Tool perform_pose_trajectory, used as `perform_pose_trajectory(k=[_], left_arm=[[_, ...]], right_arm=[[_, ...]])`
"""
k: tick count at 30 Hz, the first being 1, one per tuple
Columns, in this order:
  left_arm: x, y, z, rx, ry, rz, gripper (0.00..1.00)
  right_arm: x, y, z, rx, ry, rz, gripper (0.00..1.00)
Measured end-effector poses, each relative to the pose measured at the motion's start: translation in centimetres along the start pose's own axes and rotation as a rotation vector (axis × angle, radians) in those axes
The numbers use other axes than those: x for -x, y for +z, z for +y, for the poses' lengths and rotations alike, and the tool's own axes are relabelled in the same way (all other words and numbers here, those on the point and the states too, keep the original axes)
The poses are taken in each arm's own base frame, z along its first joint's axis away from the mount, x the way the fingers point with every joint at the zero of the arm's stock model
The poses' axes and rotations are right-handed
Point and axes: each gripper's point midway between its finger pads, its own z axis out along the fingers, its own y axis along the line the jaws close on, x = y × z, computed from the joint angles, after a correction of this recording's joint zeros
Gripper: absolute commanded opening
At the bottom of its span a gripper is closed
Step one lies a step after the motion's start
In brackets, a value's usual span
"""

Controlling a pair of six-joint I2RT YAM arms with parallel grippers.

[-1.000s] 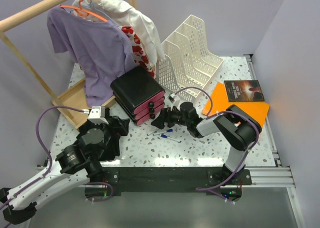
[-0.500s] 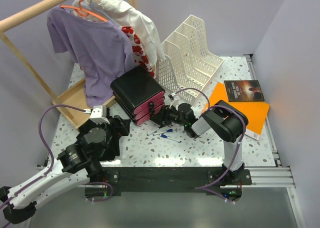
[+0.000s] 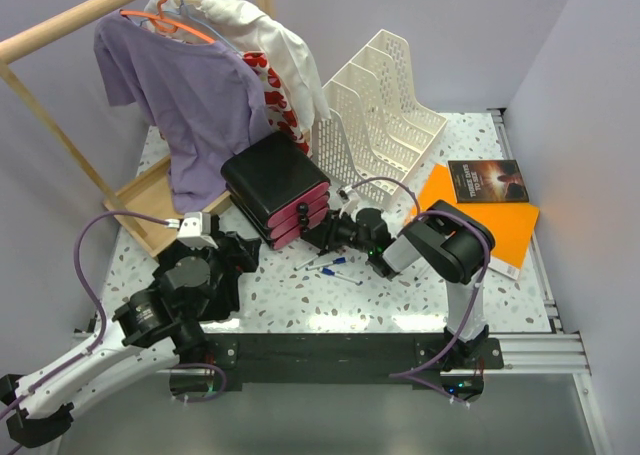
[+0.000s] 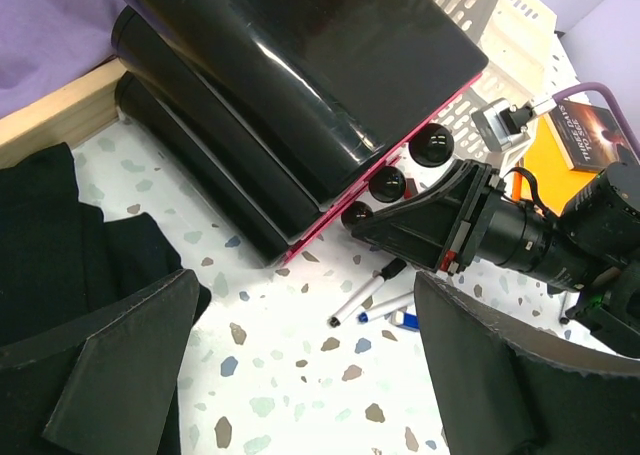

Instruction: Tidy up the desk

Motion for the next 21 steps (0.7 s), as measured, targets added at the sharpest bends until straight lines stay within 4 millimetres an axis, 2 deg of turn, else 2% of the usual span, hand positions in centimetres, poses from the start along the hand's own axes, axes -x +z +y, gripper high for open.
perform_pose_trajectory(k=[4, 9, 13, 14, 17, 18, 21], left_arm=[[-0.1, -0.1, -0.1, -0.008, -0.002, 0.004, 0.95], [-0.5, 0.0, -0.1, -0.011, 0.004, 0.015, 0.95], [-1.0, 0.1, 0.0, -0.011, 0.011, 0.026, 0.95], [-1.0, 0.1, 0.0, -0.012, 0.012, 0.027, 0.95], [-1.4, 0.2, 0.1, -0.014, 0.016, 0.035, 0.95], [-1.6, 0.2, 0.1, -0.015, 0.018, 0.039, 0.95], [-1.7, 0.2, 0.0, -0.023, 0.020, 0.046, 0.95]], right_arm=[[-0.2, -0.7, 0.1, -0.003, 0.002, 0.007, 0.15], [-1.1, -2.9, 0.1, -0.022, -0.002, 0.064, 0.17], [-1.7, -4.7, 0.0, -0.027, -0.009, 0.121, 0.30], [-1.9, -5.1, -0.1, -0.028, -0.010, 0.135, 0.41], [-2.3, -5.9, 0.1, -0.017, -0.017, 0.171, 0.53], [-2.4, -6.1, 0.3, -0.009, -0.021, 0.183, 0.61], [-2.8, -6.7, 0.8, 0.016, -0.035, 0.237, 0.66]])
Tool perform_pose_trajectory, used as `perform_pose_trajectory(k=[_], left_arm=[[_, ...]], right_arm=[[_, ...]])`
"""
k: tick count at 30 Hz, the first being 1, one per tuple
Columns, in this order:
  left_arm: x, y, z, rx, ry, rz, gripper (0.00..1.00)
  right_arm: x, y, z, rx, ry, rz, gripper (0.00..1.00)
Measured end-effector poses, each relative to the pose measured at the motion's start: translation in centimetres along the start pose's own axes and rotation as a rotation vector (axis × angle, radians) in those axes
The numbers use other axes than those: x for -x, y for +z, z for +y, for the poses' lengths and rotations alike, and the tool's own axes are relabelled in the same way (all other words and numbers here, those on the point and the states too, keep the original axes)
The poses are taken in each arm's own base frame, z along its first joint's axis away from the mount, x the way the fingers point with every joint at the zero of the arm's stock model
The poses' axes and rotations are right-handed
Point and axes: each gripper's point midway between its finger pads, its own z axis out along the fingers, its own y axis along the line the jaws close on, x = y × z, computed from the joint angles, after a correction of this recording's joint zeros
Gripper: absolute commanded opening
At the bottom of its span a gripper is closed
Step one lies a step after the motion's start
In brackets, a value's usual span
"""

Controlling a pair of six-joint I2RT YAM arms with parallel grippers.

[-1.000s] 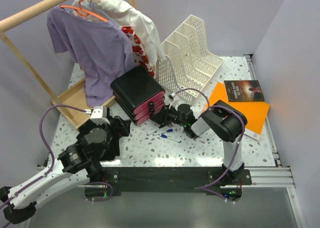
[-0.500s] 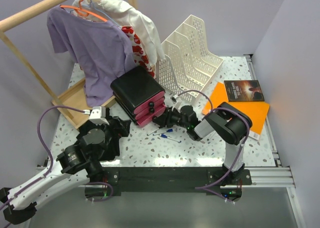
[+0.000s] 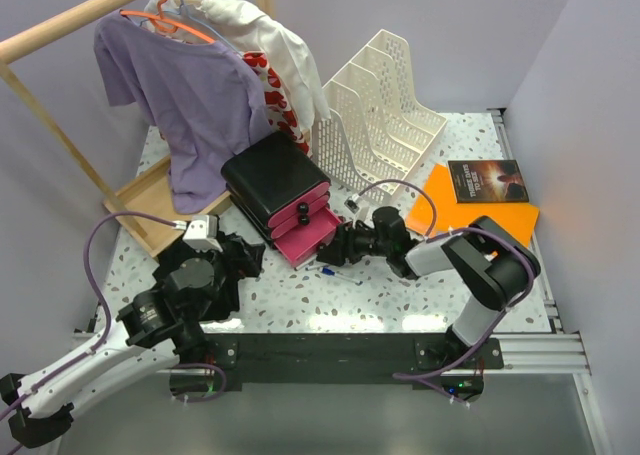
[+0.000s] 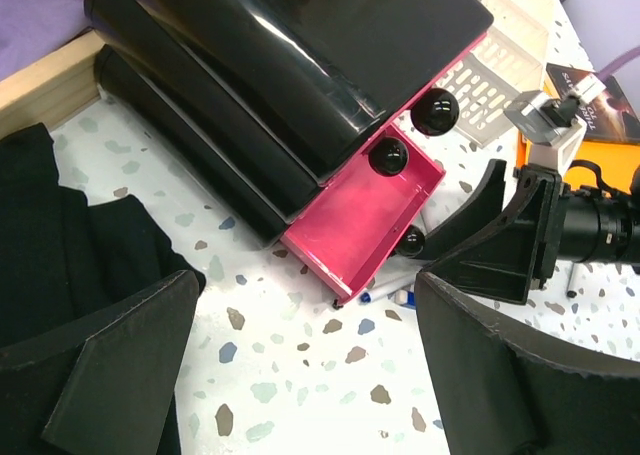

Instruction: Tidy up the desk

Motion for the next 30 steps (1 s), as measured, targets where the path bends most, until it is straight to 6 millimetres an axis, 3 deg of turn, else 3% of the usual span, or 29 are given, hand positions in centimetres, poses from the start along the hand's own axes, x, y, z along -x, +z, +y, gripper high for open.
perform_pose_trajectory(k=[4, 9, 15, 18, 23, 30], left_arm=[[-0.3, 0.0, -0.4, -0.020, 0.014, 0.015, 0.95], [-0.5, 0.2, -1.3, -0.070, 0.061, 0.033, 0.95], [-1.5, 0.8, -3.8, -0.183, 0.152, 0.080, 0.91], [-2.6, 1.4, -5.4, -0.257, 0.207, 0.125, 0.85], [-6.1, 2.6, -7.5, -0.347, 0.308, 0.269, 0.81], [-9.7, 2.8, -10.7, -0.454, 0.401, 0.381, 0.81]], right_arm=[[0.0, -0.7, 0.7, 0.033, -0.042, 0.090, 0.66], [2.4, -3.4, 2.4, 0.110, -0.186, 0.156, 0.65], [6.2, -6.4, 5.1, 0.192, -0.518, 0.301, 0.62], [6.3, -8.1, 5.7, 0.202, -0.627, 0.346, 0.65], [5.2, -11.0, 4.3, 0.106, -0.698, 0.402, 0.70], [8.0, -14.3, 1.3, -0.064, -0.694, 0.318, 0.76]])
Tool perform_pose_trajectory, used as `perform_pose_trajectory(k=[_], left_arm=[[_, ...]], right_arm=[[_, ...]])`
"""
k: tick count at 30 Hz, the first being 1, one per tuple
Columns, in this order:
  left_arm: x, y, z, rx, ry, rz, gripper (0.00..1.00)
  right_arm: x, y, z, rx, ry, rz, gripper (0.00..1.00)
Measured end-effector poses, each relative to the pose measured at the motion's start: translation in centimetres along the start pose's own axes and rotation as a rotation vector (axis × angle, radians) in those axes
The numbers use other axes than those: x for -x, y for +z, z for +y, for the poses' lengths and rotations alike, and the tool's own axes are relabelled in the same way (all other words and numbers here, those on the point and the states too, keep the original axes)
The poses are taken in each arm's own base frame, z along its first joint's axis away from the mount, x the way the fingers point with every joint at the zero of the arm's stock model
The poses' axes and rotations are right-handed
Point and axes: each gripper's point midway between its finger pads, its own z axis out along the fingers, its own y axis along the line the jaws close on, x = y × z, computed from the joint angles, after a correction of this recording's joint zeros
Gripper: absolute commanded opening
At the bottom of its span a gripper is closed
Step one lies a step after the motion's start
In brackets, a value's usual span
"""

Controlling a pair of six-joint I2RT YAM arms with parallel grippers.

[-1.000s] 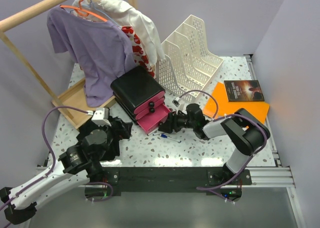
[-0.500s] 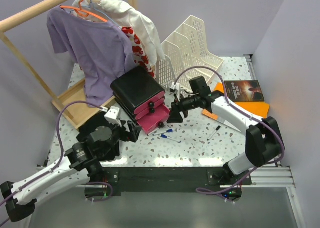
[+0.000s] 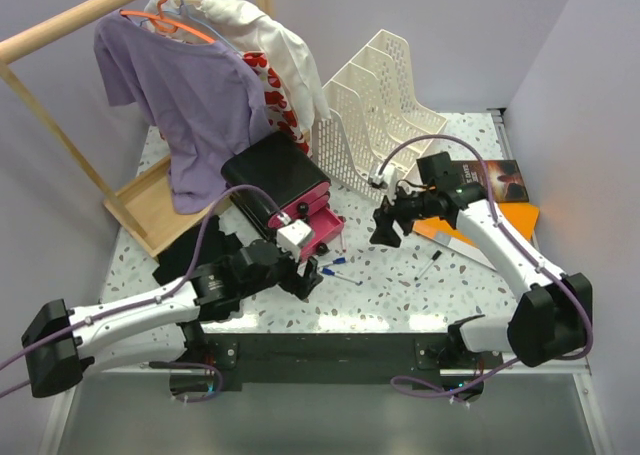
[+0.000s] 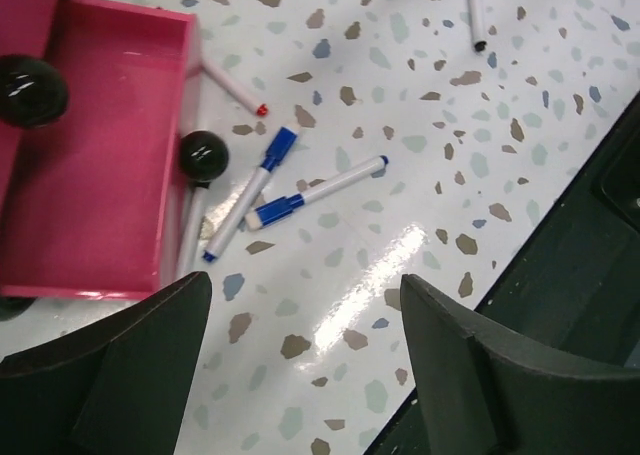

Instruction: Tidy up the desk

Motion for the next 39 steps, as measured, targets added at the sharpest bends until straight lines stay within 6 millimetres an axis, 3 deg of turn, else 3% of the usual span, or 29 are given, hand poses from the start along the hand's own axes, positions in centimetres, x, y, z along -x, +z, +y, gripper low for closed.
perform_pose_trajectory(k=[4, 11, 18, 27, 39], left_arm=[[-0.7, 1.7, -2.4, -0.048, 0.065, 0.045, 0.81], [-1.6, 5.2, -6.1, -0.089, 0.260, 0.146, 0.82], [-2.7, 8.2, -7.3, -0.167, 0.553, 0.238, 0.78], [-5.2, 11.2, -6.7, -0.285, 0.832, 0.383, 0.67], [-5.7, 13.6, -4.2, -0.364, 0.824, 0.480, 0.49]], right_arm=[[-1.0, -1.0, -1.3, -0.028, 0.059, -0.010, 0.76], [-1.1, -1.6, -1.5, -0.021, 0.074, -0.030, 0.76], [-1.1, -2.6, -2.0, -0.041, 0.094, -0.053, 0.76], [-1.4, -3.0, -2.0, -0.034, 0.116, -0.061, 0.76], [-1.4, -3.1, -2.1, -0.035, 0.115, -0.066, 0.76]])
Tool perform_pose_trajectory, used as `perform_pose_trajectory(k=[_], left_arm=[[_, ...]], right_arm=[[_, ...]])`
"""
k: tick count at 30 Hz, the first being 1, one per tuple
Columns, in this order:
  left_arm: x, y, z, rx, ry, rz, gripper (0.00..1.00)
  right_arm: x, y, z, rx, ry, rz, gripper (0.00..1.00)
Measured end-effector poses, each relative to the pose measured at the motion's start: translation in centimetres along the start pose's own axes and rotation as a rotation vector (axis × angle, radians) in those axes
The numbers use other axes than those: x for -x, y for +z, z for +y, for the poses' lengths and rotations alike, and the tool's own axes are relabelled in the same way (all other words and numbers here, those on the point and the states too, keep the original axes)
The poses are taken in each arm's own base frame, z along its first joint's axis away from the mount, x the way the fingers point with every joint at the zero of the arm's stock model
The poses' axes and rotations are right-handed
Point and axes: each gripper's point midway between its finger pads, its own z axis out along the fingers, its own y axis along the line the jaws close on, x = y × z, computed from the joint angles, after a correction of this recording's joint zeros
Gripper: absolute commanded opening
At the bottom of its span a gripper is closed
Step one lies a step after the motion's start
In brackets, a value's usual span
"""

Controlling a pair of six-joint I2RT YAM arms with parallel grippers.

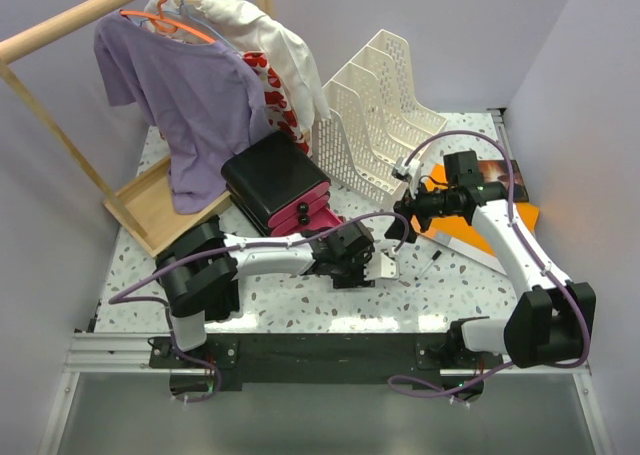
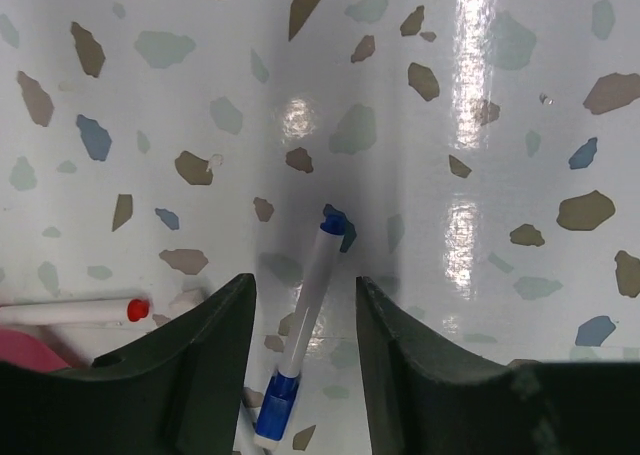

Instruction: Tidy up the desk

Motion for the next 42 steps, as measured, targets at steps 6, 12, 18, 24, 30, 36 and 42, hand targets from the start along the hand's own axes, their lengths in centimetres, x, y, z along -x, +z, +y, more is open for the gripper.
perform_pose_trajectory(k=[6, 12, 18, 24, 30, 36, 42], left_arm=[[-0.7, 0.6, -0.6, -0.041, -0.013, 0.015, 0.31], [-0.6, 0.8, -0.9, -0.051, -0.019, 0.010, 0.09], [-0.4, 0.6, -2.2, -0.030, -0.010, -0.010, 0.00], [-1.3, -1.6, -4.0, -0.014, -0.055, -0.022, 0.00], [1.3, -6.7, -1.3, 0.131, -0.114, -0.157, 0.00], [0.9, -11.0, 4.3, 0.323, -0.218, -0.214, 0.00], [-2.1, -12.7, 8.4, 0.489, -0.292, -0.150, 0.00]], right_arm=[[0.3, -0.2, 0.3, 0.005, -0.011, -0.013, 0.76], [0.3, -0.3, 0.2, 0.006, -0.007, -0.017, 0.76], [0.2, -0.4, 0.1, 0.004, -0.002, -0.018, 0.76], [0.2, -0.5, 0.0, 0.001, 0.000, -0.020, 0.76], [0.2, -0.5, -0.1, -0.001, -0.001, -0.020, 0.76], [0.2, -0.6, -0.2, -0.004, -0.002, -0.021, 0.76], [0.2, -0.6, -0.2, -0.003, -0.002, -0.022, 0.76]])
